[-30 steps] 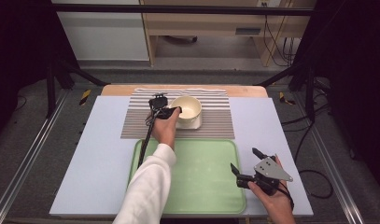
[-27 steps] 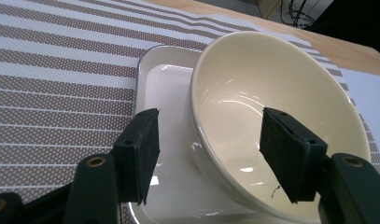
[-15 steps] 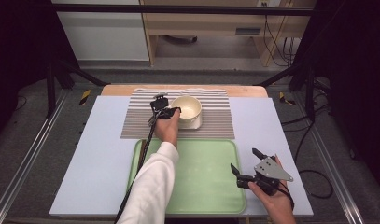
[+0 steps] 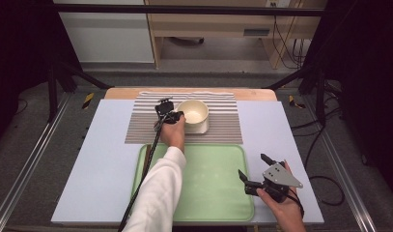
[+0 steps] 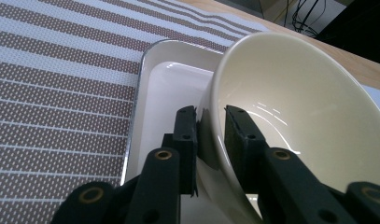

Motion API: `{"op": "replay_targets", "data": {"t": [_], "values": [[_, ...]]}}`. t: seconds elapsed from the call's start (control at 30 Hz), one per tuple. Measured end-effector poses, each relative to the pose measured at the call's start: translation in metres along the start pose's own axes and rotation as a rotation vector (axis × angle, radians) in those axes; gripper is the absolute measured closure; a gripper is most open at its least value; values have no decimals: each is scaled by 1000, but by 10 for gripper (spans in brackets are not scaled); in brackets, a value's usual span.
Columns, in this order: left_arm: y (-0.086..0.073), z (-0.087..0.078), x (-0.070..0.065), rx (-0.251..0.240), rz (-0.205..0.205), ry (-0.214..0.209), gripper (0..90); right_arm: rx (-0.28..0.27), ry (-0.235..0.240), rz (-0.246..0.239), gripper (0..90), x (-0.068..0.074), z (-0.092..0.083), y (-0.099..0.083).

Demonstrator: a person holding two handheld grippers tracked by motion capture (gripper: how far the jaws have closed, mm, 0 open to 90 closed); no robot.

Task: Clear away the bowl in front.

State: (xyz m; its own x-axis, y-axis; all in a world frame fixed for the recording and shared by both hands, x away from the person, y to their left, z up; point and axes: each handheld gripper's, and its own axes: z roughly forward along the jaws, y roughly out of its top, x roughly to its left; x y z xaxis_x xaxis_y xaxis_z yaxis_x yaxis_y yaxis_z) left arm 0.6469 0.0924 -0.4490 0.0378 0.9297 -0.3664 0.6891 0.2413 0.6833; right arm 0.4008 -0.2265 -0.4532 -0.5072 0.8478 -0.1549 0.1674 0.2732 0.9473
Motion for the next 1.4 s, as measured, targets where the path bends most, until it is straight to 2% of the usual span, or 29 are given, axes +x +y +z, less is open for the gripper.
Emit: {"op": "replay_targets", "data": {"t": [0.03, 0.07, 0.13, 0.27, 0.4, 0.47, 0.5, 0.53, 0.57, 0.6, 0.67, 0.7, 0.73, 0.83, 0.87, 0.97, 1.07, 1.2, 1.4], "values": [[0, 0, 0, -1, 0, -2, 785, 0, 0, 0, 79, 0, 0, 0], [0, 0, 0, 8, 32, -5, 797, 0, -1, -1, 79, 0, 0, 0], [-1, -1, -1, -2, 44, 10, 809, 1, -1, -2, 78, 0, 0, 0], [-1, -3, 0, -5, 40, 6, 807, 3, -1, -4, 79, 0, 1, 0], [2, -11, -1, -24, 81, 16, 805, 6, -3, -7, 78, 0, 1, -1], [7, -21, 0, -33, 85, 5, 806, 6, -5, -6, 79, -1, 1, -1], [7, -21, 0, -33, 85, 5, 808, 6, -5, -6, 79, -1, 1, -1], [10, -30, -1, -43, 97, -1, 807, 6, -7, -3, 79, -1, 1, -1], [10, -30, -1, -43, 97, -1, 808, 6, -7, -3, 79, -1, 1, -1], [13, -41, -1, -51, 118, -5, 808, 6, -7, -2, 79, -1, 1, -1], [15, -53, -1, -63, 129, -13, 808, 6, -9, -3, 79, -1, 1, -1], [15, -53, -1, -63, 129, -13, 809, 6, -9, -3, 79, -1, 1, -1], [16, -63, 0, -61, 133, -27, 810, 9, -12, -3, 79, 0, 2, -1], [16, -73, 2, -59, 141, -35, 814, 11, -18, 0, 79, 0, 1, -1], [14, -81, 3, -53, 152, -47, 815, 12, -19, 0, 79, 0, 1, -1], [11, -89, 5, -44, 165, -60, 816, 13, -21, 1, 79, -1, 2, -1], [4, -102, 8, -29, 182, -92, 818, 16, -26, 0, 79, 0, 2, -1], [-6, -115, 13, -24, 185, -117, 819, 18, -28, -3, 79, 0, 3, -1], [-18, -131, 20, -23, 205, -131, 820, 21, -29, -10, 79, 1, 3, -1]]}}
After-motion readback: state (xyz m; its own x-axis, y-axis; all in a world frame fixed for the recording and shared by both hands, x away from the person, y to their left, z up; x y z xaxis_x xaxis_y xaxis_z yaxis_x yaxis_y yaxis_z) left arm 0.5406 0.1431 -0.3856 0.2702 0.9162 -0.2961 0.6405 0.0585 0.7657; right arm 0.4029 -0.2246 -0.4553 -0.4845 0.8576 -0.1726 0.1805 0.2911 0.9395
